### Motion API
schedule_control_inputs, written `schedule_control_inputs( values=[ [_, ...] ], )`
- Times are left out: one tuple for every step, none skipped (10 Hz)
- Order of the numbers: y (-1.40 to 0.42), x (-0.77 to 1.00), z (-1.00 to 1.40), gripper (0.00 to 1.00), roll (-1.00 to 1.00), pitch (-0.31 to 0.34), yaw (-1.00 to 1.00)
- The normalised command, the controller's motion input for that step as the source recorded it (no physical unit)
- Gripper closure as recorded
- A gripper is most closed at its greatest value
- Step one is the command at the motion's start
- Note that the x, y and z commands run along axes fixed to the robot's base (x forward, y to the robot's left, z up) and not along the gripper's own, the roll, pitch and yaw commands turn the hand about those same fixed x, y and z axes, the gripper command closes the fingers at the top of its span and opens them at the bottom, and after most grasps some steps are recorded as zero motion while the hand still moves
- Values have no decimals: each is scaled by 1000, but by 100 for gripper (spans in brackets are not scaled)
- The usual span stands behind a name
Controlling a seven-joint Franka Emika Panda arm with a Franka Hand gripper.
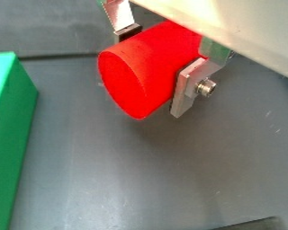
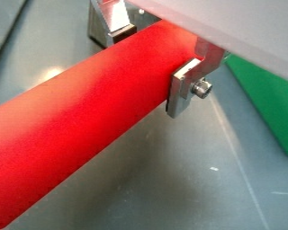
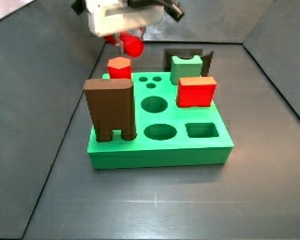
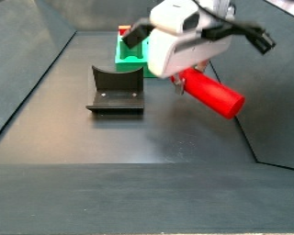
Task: Pick up the round object. Move up. Place the round object on the fixture. Regrasp the round object. Move to above the board. Insert the round object.
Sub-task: Place the round object on the fixture.
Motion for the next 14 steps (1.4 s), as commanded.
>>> schedule_control_inputs(
  values=[
    [0,0,1000,100,0,0,0],
    [1,-3,1000,100,-18,2,1],
    [-4,-9,1000,100,-35,7,5],
    [-6,-14,1000,100,-53,12,10],
    [-7,-15,1000,100,-69,15,12],
    [-9,-19,1000,100,-85,17,12],
    [-8,-25,1000,100,-101,21,4],
    [-6,-28,1000,100,-114,23,-1],
    [-3,-23,835,100,-126,26,-9],
    [-2,-19,740,100,-128,30,-13],
    [-2,-10,549,100,-141,39,-19],
    [0,-4,408,100,-154,47,-23],
    [2,1,222,100,-157,59,-27],
    [-258,1000,-16,100,-114,-54,-1000]
  ],
)
